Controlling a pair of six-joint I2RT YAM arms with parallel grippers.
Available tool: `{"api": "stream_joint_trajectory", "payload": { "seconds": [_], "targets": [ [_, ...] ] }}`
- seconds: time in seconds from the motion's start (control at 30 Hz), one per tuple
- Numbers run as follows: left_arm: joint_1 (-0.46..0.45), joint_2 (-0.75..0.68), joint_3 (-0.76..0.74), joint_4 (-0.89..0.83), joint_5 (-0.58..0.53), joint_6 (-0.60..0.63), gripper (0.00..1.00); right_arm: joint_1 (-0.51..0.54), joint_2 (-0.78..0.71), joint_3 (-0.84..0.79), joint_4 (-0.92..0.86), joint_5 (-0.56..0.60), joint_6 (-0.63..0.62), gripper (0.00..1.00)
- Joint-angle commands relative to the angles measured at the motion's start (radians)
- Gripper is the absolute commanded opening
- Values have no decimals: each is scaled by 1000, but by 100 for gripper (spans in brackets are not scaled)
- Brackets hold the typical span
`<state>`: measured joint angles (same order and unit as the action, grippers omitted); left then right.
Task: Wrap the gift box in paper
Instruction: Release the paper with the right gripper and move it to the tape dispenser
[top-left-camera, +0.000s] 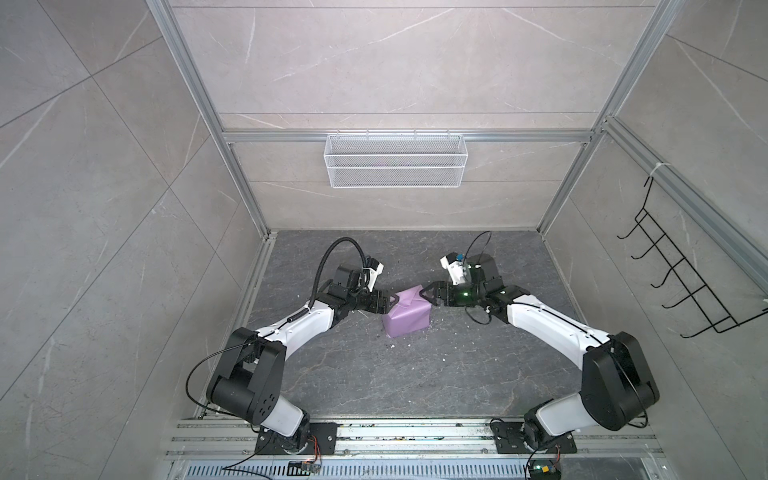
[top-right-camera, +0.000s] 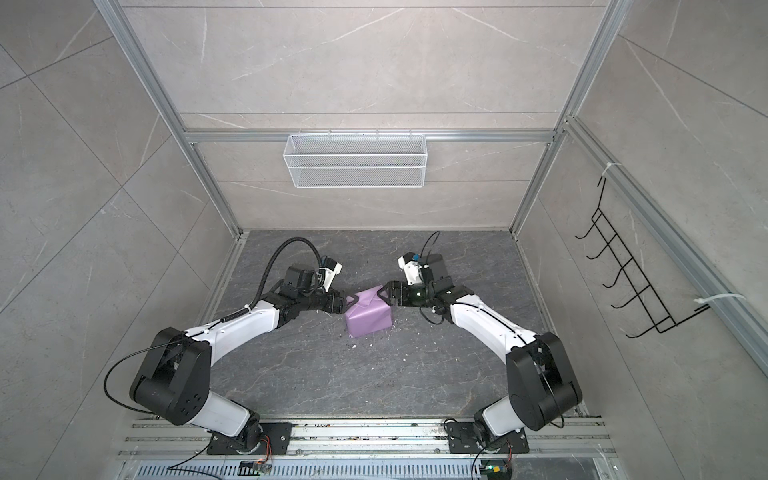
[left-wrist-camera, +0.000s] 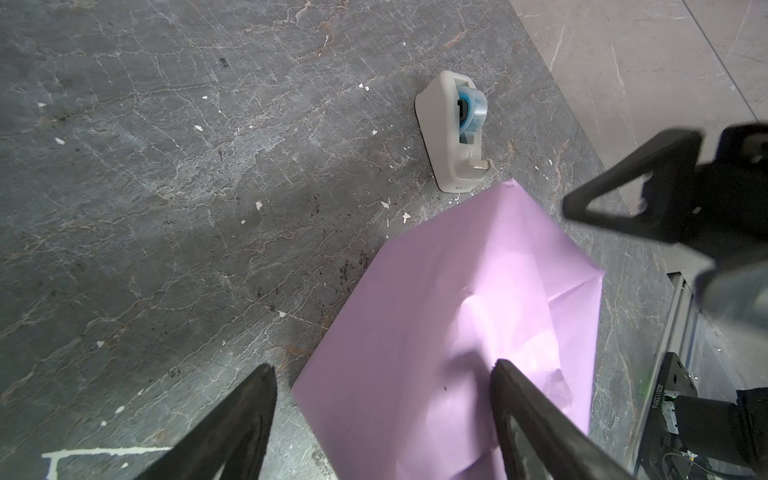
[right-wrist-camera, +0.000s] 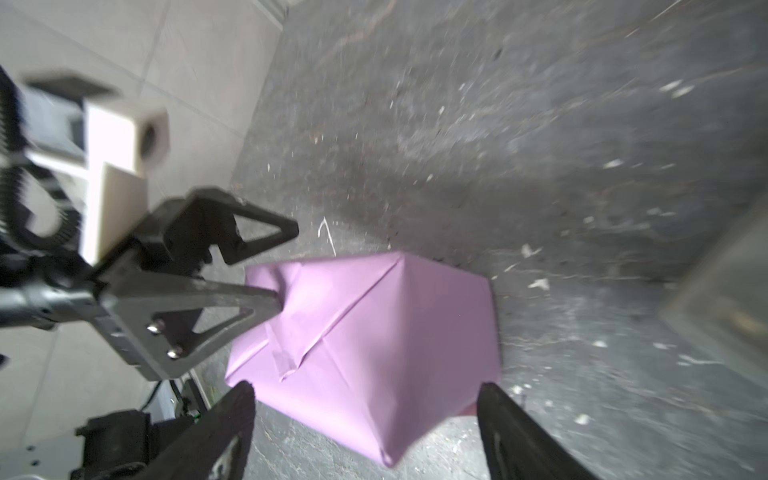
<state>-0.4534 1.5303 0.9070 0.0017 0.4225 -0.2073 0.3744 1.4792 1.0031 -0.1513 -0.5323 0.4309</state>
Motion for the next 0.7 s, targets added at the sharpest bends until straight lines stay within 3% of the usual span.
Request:
{"api": "stream_joint_trajectory", "payload": {
  "seconds": [0.0, 0.13, 0.33, 0.67],
  "targets": [
    [-1, 8, -24, -105, -1, 52, 81, -77, -11, 23, -82, -68, 17, 84],
    [-1, 5, -27, -105, 0, 55, 81, -192, 58, 40, -79, -181, 58, 80],
    [-1, 2, -22, -101, 7, 49, 81, -309, 189, 68, -35, -206, 81, 70],
    [-1, 3, -26, -90, 21, 40, 80, -334, 390, 143, 15, -236, 71, 54]
  ]
}}
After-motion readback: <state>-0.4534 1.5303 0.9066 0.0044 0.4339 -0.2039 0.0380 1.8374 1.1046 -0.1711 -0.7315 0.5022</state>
